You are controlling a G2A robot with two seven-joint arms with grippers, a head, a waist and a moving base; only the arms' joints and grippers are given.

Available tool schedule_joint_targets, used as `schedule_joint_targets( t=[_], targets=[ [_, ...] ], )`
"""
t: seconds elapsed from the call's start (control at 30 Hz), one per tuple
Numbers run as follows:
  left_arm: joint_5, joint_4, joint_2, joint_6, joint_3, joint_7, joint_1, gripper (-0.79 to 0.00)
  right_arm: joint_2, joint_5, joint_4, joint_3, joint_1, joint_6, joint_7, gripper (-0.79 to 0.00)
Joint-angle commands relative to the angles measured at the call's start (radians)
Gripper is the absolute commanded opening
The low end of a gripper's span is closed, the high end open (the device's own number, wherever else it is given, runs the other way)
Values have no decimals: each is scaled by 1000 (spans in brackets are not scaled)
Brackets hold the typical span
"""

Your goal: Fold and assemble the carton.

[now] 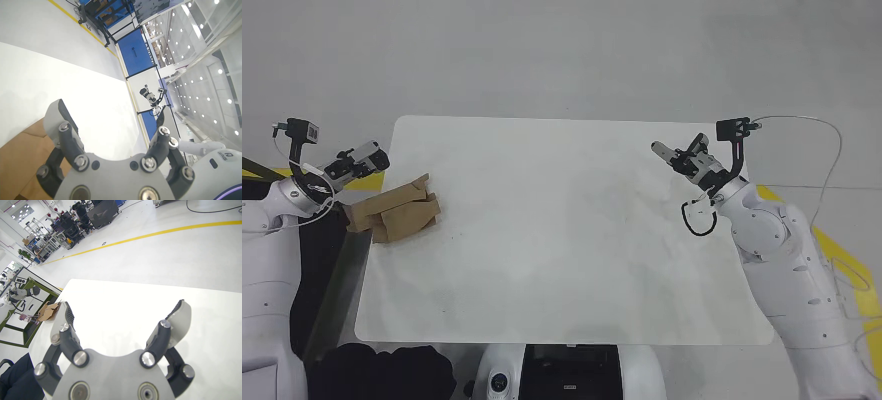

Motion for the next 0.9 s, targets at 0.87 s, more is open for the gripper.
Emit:
schedule_joint_targets(
  t=[0.87],
  targets=[
    [2, 40, 26, 44, -98, 54, 64, 0, 0, 0, 0, 0, 0, 0, 0, 0]
  ],
)
